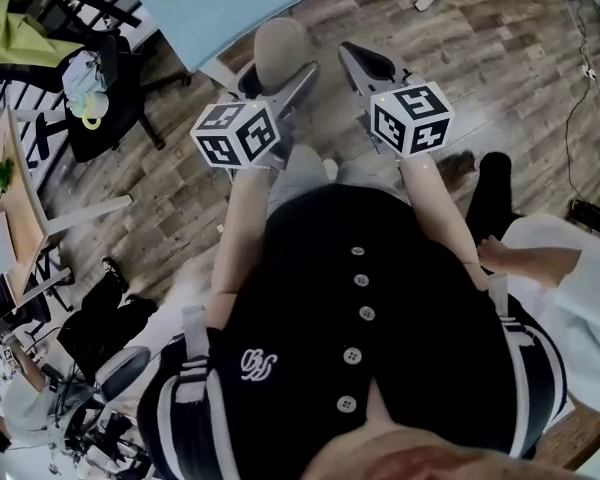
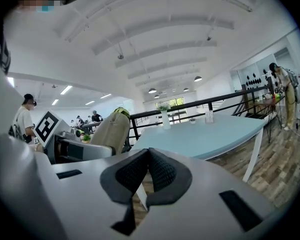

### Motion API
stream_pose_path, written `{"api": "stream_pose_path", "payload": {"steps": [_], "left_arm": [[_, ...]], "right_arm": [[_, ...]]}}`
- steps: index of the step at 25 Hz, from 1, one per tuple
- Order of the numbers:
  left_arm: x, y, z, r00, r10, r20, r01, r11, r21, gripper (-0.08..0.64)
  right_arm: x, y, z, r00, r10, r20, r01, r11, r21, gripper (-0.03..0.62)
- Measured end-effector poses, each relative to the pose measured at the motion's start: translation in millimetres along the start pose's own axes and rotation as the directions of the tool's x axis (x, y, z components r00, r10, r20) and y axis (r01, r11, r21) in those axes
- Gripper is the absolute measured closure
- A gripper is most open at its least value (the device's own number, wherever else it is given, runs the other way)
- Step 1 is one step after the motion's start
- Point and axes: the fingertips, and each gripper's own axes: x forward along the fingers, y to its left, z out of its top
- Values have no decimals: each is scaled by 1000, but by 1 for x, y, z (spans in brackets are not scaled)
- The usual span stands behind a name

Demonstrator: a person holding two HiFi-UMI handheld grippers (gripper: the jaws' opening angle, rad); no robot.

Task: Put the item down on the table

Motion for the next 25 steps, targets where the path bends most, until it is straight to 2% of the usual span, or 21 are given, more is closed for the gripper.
{"api": "stream_pose_path", "payload": {"steps": [8,15,25], "left_arm": [[38,17,3,1000,-14,-17,14,1000,-9,147],[81,85,44,998,-33,-48,31,999,-37,147],[172,126,98,993,-97,-74,96,995,-22,147]], "right_arm": [[9,-35,-12,999,-29,-22,30,999,26,581],[91,-62,6,997,-50,-54,52,998,48,581],[161,-134,41,992,-113,-49,116,992,50,581]]}}
